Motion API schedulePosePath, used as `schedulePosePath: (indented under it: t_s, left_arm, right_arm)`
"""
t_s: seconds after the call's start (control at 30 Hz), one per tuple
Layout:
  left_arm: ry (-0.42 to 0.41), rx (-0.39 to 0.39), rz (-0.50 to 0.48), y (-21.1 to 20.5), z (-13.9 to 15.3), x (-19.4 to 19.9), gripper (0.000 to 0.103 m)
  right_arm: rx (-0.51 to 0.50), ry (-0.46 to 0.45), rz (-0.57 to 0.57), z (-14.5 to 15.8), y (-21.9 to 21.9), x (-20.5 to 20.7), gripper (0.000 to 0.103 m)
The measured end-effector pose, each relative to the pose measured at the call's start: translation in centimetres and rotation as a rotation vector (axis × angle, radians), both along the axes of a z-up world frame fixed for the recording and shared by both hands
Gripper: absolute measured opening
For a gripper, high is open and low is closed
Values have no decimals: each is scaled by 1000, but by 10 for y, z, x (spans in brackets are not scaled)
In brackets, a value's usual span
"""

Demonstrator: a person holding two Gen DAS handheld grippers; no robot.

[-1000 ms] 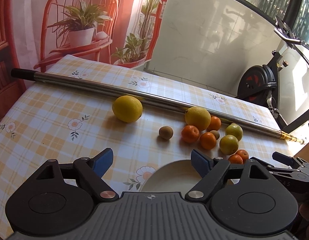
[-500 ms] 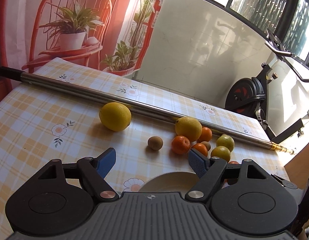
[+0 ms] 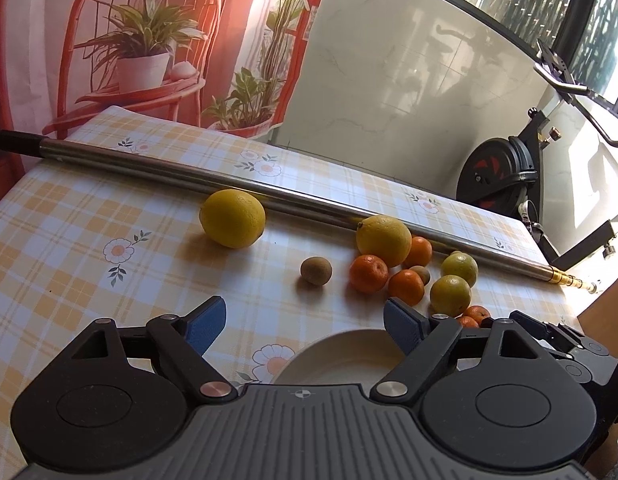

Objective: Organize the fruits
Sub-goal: 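Move both tools forward over the fruit cluster beside the white plate, then close the right gripper around an orange tangerine and lift it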

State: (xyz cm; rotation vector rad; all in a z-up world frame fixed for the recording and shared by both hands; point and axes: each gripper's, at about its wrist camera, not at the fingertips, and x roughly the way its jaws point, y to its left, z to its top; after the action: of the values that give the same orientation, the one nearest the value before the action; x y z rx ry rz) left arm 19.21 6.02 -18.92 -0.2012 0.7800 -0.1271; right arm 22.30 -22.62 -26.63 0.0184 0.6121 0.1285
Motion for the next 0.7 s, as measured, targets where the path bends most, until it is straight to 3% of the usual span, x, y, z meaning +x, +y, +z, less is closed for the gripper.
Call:
schedulePosePath:
  t_s: [0.33,0.7]
  left_arm:
    - [-3,16,-5,0,0,-2,88]
    - [2,-53,-38,0,-1,-5,88]
  right_arm:
    - [11,-22,61,-3,11,9,47]
    - [45,-18,58,-7,5,-1,45]
